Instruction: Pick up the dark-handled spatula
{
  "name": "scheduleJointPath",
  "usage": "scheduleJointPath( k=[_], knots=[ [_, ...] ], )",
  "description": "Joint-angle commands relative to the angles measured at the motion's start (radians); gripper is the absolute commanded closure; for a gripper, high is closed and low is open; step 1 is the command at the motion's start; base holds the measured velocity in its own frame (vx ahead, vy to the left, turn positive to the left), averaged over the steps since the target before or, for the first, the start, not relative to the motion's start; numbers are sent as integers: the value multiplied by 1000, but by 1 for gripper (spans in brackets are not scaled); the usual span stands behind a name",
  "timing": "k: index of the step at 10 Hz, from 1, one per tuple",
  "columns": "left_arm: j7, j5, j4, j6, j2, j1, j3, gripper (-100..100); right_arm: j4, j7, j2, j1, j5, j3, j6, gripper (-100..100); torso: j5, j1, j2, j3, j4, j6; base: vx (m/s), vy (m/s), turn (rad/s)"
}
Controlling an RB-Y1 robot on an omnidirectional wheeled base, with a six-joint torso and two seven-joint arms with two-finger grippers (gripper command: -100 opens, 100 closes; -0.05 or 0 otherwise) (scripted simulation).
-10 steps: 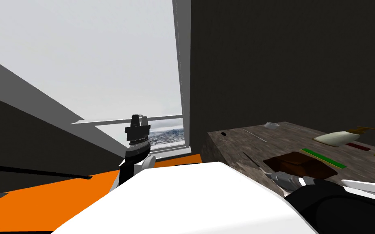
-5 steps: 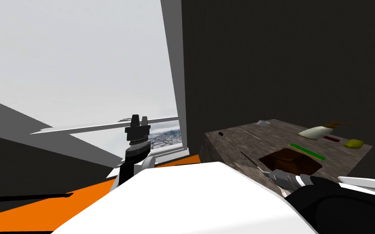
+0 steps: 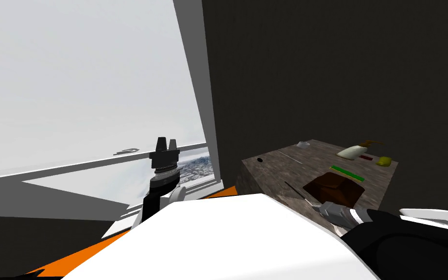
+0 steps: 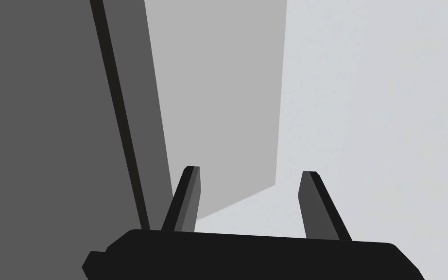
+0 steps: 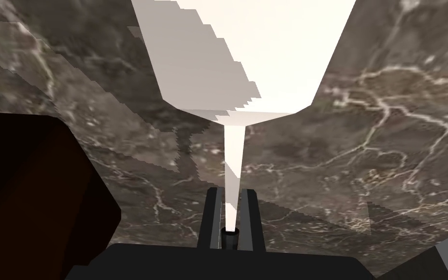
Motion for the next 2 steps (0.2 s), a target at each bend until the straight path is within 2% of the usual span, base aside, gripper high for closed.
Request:
scheduleJointPath(
  k=[1,2],
  knots=[
    [0,0,0,0,0,0,0,0,0,0,0,0,0,0,0,100,0,0,0,0,0,0,23,-3,4],
    [0,0,0,0,0,0,0,0,-1,4,-1,0,-1,0,0,0,0,0,2,1,0,0,5,-1,2]
  ],
)
